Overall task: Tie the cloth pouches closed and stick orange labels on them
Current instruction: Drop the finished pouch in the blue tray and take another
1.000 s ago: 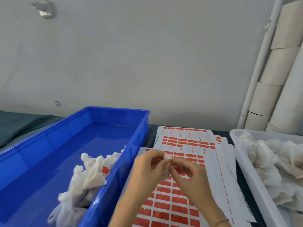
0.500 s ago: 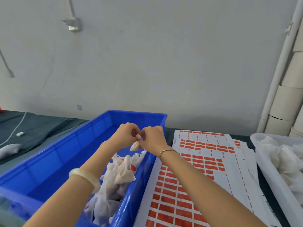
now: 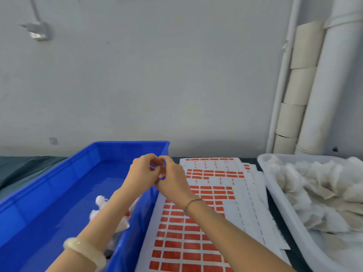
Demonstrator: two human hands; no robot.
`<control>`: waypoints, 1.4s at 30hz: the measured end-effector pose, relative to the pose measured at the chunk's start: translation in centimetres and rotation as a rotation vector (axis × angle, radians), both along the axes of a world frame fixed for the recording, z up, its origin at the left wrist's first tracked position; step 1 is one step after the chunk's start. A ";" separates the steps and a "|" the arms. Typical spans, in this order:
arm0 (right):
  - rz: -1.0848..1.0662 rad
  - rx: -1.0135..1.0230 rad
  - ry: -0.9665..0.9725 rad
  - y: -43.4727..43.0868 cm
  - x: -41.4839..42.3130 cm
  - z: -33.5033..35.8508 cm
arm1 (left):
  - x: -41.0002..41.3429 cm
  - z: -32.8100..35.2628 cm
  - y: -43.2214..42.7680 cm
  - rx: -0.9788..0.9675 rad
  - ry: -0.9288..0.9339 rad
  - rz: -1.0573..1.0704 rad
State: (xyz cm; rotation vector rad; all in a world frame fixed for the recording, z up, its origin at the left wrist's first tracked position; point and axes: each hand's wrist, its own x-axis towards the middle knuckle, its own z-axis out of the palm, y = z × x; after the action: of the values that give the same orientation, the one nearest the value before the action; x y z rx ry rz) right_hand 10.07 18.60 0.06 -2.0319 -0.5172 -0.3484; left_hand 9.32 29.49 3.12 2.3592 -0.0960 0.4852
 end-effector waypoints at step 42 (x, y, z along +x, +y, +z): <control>-0.640 -0.425 -0.096 -36.1 -5.1 -1.8 | 1.5 -5.6 -35.2 0.226 -0.069 -0.529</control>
State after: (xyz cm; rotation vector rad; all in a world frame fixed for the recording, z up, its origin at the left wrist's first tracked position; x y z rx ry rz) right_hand 4.92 -17.50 -1.72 -2.5794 0.0311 -0.7713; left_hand 10.80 -5.70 -2.44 2.4026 -0.8197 0.3037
